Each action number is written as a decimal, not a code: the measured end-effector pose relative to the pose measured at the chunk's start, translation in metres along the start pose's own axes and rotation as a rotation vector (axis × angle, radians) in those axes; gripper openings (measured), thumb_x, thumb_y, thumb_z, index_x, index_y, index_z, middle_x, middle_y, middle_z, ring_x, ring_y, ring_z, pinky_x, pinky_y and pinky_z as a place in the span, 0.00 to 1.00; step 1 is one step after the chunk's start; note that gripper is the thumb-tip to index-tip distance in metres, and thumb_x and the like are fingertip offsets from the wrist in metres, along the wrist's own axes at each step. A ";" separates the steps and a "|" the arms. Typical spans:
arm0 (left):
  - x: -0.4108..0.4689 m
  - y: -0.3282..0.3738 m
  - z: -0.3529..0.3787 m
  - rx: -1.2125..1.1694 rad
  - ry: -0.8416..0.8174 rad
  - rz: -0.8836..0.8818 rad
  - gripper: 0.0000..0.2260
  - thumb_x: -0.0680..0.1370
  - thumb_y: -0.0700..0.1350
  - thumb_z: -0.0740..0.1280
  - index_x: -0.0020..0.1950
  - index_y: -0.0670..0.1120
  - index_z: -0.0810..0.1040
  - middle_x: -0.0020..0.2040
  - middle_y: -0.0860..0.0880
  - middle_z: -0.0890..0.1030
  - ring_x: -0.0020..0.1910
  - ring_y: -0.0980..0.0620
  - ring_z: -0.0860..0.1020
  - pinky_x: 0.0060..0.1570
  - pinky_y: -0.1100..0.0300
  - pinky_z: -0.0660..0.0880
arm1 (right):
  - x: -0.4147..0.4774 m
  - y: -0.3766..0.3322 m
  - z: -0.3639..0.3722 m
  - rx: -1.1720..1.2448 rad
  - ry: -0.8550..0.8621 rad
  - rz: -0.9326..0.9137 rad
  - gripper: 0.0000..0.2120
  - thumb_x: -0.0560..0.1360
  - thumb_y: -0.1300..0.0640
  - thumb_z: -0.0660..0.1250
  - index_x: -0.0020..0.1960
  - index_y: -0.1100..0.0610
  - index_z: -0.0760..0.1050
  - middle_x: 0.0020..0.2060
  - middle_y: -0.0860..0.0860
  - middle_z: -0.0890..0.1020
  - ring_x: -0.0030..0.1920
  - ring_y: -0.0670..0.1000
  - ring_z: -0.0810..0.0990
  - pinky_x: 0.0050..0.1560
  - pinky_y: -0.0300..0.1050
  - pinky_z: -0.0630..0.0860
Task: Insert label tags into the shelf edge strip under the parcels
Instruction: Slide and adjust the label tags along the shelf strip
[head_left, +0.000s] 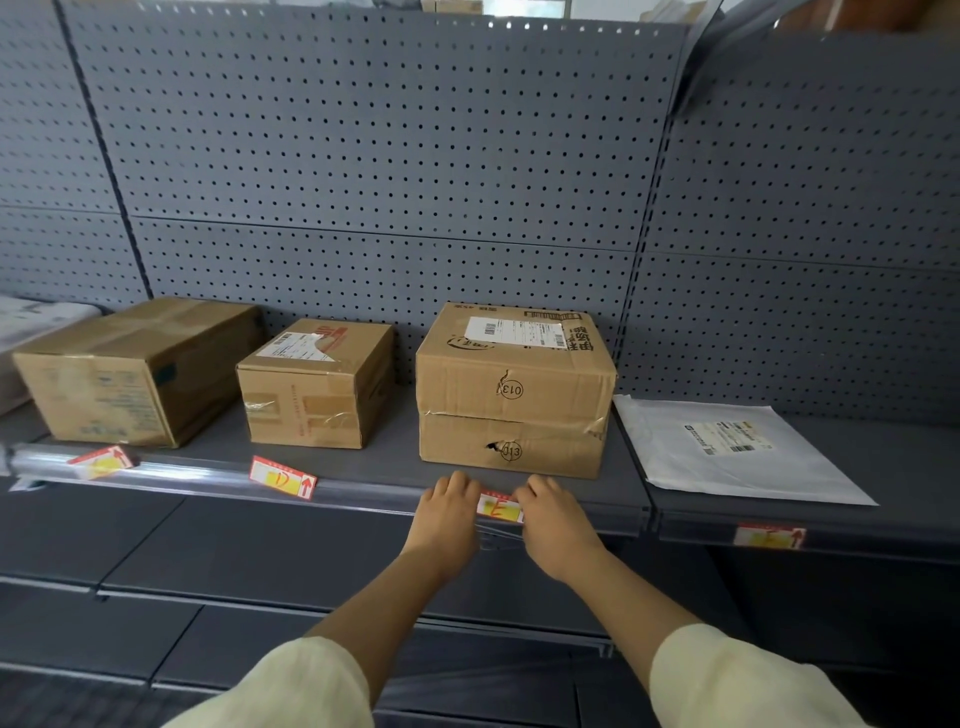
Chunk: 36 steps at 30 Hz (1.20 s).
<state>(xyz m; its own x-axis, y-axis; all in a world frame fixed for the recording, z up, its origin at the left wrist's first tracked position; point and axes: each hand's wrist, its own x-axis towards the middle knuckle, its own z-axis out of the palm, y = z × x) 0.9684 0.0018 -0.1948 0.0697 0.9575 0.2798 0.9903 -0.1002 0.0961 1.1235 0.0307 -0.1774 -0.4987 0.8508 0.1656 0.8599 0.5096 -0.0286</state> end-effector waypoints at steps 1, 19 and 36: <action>-0.001 0.000 0.001 -0.005 0.006 -0.003 0.22 0.76 0.41 0.65 0.70 0.47 0.66 0.66 0.47 0.70 0.64 0.47 0.69 0.65 0.55 0.67 | 0.000 0.000 0.000 0.006 -0.001 0.008 0.20 0.74 0.65 0.65 0.66 0.58 0.68 0.62 0.54 0.71 0.62 0.56 0.69 0.60 0.49 0.69; 0.007 0.010 0.008 -0.132 -0.044 0.002 0.22 0.75 0.40 0.66 0.69 0.48 0.70 0.65 0.47 0.70 0.63 0.46 0.68 0.64 0.55 0.67 | 0.004 -0.005 -0.004 -0.037 -0.017 0.011 0.16 0.75 0.66 0.64 0.62 0.59 0.70 0.61 0.56 0.70 0.61 0.57 0.70 0.55 0.50 0.71; 0.005 0.023 0.007 -0.174 -0.066 -0.045 0.20 0.76 0.40 0.62 0.68 0.45 0.70 0.64 0.46 0.68 0.63 0.45 0.66 0.59 0.54 0.73 | 0.007 -0.004 -0.004 -0.030 -0.029 0.043 0.14 0.75 0.66 0.64 0.61 0.61 0.72 0.61 0.56 0.73 0.62 0.56 0.71 0.56 0.49 0.73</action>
<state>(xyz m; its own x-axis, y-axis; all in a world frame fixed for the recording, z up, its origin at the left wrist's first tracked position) 0.9921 0.0059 -0.1977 0.0387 0.9771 0.2091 0.9572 -0.0964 0.2730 1.1170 0.0344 -0.1721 -0.4639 0.8754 0.1362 0.8833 0.4688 -0.0052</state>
